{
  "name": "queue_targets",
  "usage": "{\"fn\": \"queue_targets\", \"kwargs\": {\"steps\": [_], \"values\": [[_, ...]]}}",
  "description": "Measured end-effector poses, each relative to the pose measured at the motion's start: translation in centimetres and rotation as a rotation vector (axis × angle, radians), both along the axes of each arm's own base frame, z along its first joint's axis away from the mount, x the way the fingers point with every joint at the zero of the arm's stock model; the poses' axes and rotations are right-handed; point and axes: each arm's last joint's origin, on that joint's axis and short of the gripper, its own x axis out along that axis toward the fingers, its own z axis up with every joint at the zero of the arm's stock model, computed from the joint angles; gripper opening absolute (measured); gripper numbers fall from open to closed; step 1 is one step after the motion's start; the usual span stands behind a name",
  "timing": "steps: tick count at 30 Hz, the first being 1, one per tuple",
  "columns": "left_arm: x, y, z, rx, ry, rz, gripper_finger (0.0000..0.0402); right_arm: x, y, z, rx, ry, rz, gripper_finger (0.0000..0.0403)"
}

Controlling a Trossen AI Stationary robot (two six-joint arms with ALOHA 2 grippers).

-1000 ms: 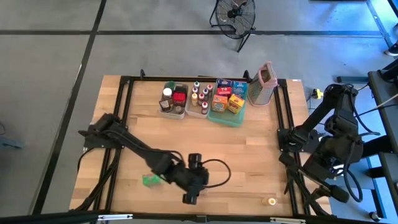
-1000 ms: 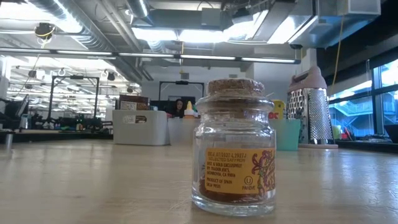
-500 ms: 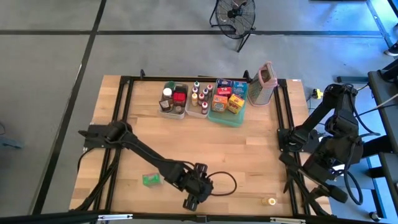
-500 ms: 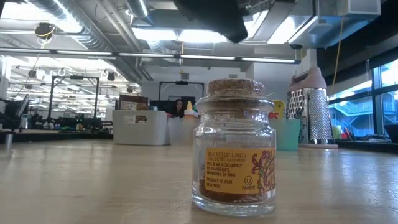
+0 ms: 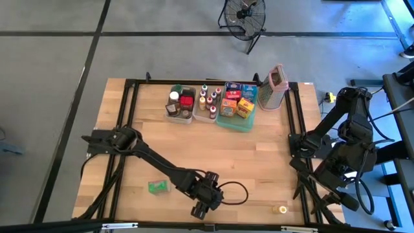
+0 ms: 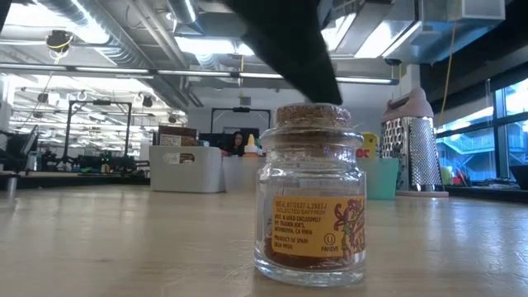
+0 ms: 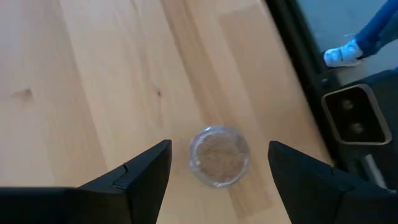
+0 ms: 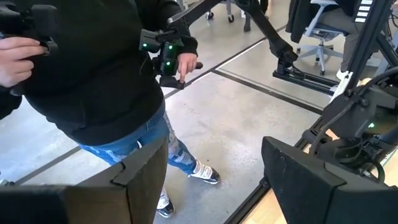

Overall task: Pick & Place Kitchen Items
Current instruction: Put the brown seasoning bottle into the gray bin

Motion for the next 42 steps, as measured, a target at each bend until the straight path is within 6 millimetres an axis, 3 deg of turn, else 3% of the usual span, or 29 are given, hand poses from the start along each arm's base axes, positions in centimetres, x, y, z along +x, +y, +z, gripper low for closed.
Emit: {"fn": "queue_targets", "kwargs": {"steps": [14,42], "values": [[0.6,0.2,-2.7,-0.011,0.080,-0.016,0.0262,0.0,-0.1,-0.2,-0.023,-0.003,-0.020,0.0261],[1.5,0.1,-4.3,-0.014,0.061,-0.036,0.0262,0.7,0.9,-1.1,-0.081,0.018,-0.050,0.0261]]}}
